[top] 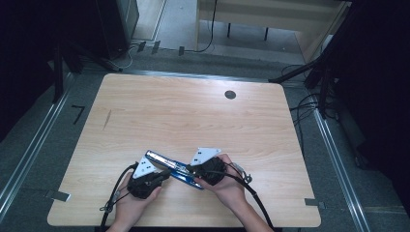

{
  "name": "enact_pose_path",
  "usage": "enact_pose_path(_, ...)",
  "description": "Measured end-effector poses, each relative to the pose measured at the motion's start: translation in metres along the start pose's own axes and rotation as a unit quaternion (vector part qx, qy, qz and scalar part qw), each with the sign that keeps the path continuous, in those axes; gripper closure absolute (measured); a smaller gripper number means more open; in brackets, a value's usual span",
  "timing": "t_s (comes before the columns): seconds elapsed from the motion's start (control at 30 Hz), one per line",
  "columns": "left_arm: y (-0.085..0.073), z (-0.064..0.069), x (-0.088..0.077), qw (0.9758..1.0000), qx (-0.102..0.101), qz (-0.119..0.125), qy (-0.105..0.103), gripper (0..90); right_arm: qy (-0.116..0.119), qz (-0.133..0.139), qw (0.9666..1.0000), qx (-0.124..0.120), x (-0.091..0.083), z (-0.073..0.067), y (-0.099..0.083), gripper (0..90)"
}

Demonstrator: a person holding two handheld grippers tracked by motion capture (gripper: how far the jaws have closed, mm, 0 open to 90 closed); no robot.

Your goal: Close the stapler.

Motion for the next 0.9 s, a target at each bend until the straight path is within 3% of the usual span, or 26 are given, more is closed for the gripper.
enact_pose_path(0.23, -0.01, -0.017, -0.004, 0.9996, -0.019, -0.01, 0.019, 90.0, 0.004, 0.005, 1.0, -0.002, 0.006, -0.002, 0.011, 90.0)
enact_pose_path(0.57, -0.008, -0.027, 0.001, 0.9983, -0.03, -0.015, 0.047, 90.0, 0.011, 0.003, 0.9999, -0.012, 0.027, -0.01, 0.032, 90.0)
enact_pose_path(0.9, -0.007, -0.032, 0.004, 0.9978, -0.037, -0.02, 0.051, 90.0, 0.005, -0.01, 0.9998, -0.016, 0.046, -0.011, 0.04, 90.0)
Point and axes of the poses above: each handheld gripper's, and its own axes: x roughly forward along the jaws, y roughly out of its top, z roughly to its right, the point moved 9 cm from there along x, roughly forward along the jaws, and after that the axes turned 4 degrees about x, right-handed, at the moved point
